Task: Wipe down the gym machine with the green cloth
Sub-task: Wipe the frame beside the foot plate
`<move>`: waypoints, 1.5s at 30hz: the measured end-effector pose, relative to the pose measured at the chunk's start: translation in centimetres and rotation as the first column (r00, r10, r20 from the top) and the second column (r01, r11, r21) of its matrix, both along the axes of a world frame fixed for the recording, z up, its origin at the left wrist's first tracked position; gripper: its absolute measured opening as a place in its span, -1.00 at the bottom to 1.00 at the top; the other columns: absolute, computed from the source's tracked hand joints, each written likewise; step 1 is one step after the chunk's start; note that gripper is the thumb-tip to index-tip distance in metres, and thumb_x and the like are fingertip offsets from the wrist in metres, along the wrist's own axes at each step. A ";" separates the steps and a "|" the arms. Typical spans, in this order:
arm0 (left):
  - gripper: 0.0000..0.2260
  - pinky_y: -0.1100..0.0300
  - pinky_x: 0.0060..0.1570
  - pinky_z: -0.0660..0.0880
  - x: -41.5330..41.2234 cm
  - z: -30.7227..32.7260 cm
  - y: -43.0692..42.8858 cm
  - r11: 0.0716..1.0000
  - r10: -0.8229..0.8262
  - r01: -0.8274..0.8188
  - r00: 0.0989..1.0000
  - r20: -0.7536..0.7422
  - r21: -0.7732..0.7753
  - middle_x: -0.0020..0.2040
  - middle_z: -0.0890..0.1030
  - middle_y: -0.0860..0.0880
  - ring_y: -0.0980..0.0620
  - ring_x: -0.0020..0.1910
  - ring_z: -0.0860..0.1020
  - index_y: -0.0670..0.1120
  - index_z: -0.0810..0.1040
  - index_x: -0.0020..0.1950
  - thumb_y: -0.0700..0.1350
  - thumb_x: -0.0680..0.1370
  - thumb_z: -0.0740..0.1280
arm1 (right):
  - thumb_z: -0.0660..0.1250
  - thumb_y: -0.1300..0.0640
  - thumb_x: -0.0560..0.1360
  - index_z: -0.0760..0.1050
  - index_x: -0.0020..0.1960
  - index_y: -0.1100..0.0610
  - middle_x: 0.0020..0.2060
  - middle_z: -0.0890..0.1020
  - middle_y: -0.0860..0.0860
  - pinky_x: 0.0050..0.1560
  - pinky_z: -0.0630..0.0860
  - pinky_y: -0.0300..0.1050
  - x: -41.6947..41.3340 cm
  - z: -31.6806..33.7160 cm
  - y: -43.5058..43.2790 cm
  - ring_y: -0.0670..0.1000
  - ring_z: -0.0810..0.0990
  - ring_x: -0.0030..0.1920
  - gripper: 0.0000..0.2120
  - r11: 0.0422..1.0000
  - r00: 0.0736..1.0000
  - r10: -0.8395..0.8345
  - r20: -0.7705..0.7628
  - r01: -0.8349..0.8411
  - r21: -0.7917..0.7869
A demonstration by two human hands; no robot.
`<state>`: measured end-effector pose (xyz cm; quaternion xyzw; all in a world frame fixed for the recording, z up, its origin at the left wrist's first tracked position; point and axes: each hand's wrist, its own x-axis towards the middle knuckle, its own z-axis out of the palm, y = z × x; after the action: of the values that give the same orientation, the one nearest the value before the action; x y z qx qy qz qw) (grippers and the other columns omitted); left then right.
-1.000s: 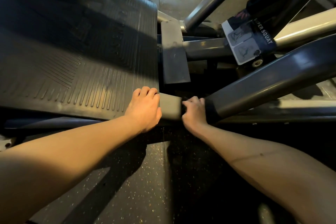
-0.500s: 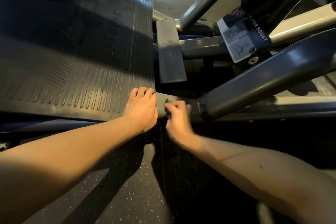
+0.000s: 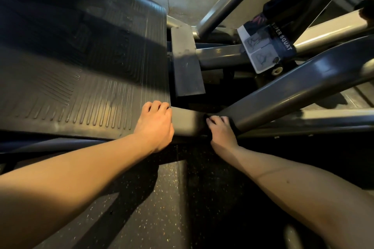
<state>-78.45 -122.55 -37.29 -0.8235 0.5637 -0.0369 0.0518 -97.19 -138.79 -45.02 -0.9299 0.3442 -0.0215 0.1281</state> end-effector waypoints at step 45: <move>-0.63 -0.04 0.37 0.27 -4.0 0.9 0.6 0.976 -0.200 0.192 0.976 -0.084 -0.103 0.32 0.47 -0.01 -0.06 0.33 0.38 0.00 0.49 0.37 0.07 0.60 0.23 | 0.30 0.26 0.62 0.57 0.35 -0.02 0.18 0.61 -0.17 0.20 0.42 -0.39 -6.5 4.9 6.5 -0.20 0.54 0.23 -0.65 0.763 0.948 -0.264 0.178 0.093 0.639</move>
<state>-82.50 -121.96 -36.37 -0.7662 0.6417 -0.0298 -0.0174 -103.65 -132.25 -40.09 -0.7867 0.3999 -0.0391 0.4688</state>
